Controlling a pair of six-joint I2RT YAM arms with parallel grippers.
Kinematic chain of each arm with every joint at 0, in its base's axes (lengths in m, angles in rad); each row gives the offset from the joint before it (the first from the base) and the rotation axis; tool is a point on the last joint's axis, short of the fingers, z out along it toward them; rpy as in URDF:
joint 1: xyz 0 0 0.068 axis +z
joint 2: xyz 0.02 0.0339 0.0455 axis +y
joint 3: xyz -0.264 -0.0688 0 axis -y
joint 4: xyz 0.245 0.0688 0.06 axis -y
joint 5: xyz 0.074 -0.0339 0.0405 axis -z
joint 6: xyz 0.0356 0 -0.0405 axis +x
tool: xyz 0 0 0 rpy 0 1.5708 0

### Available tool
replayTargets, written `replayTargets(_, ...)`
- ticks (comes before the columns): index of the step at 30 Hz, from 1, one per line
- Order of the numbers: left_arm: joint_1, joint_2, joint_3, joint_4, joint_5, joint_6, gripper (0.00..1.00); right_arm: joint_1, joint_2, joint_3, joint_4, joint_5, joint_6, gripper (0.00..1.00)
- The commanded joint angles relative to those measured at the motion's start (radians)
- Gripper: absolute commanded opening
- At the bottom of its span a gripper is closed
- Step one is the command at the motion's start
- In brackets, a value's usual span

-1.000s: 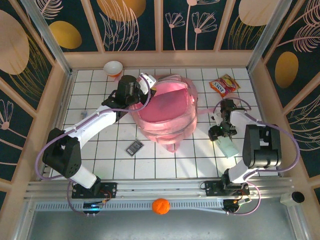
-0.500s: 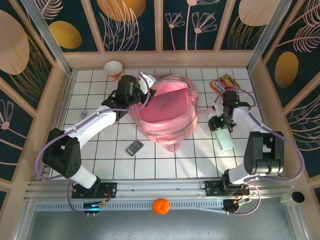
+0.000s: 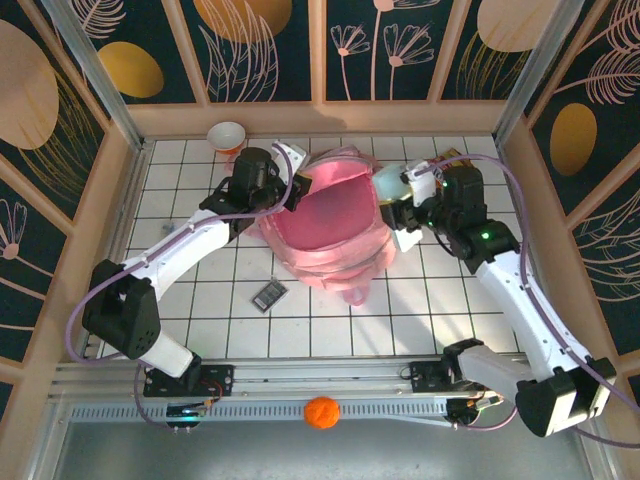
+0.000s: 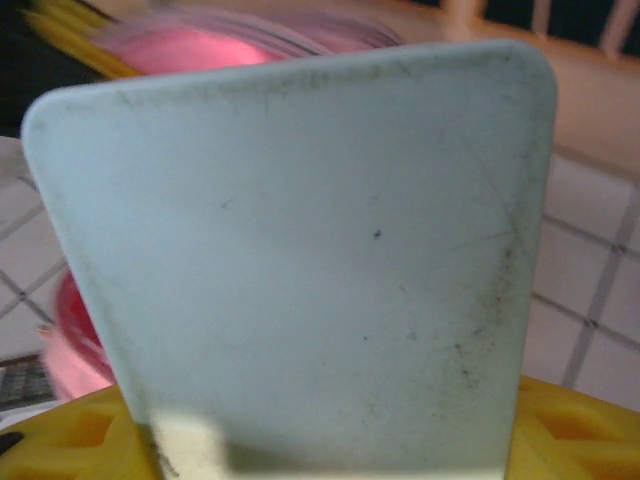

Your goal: Pack the student bag

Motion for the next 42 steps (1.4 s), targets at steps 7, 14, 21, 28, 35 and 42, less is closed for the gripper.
replayTargets(7, 0.005, -0.023, 0.101, 0.084, 0.148, -0.097, 0.0, 0.316, 0.096, 0.013, 0.091, 0.07, -0.592, 0.34)
replayTargets(14, 0.004, -0.023, 0.123, 0.07, 0.181, -0.078, 0.0, 0.334, 0.285, 0.102, 0.08, 0.184, -0.871, 0.36)
replayTargets(21, 0.005, -0.035, 0.125, 0.077, 0.198, -0.077, 0.0, 0.289, 0.436, 0.155, 0.061, 0.217, -1.028, 0.45)
replayTargets(28, 0.005, -0.049, 0.125, 0.073, 0.196, -0.077, 0.0, 0.277, 0.489, 0.159, 0.125, 0.235, -0.916, 0.7)
replayTargets(35, 0.006, -0.06, 0.111, 0.088, 0.179, -0.09, 0.0, 0.281, 0.443, 0.136, 0.066, 0.308, -0.661, 0.79)
replayTargets(42, 0.005, -0.077, 0.09, 0.102, 0.132, -0.105, 0.0, 0.287, 0.297, 0.117, 0.026, 0.24, 0.06, 0.77)
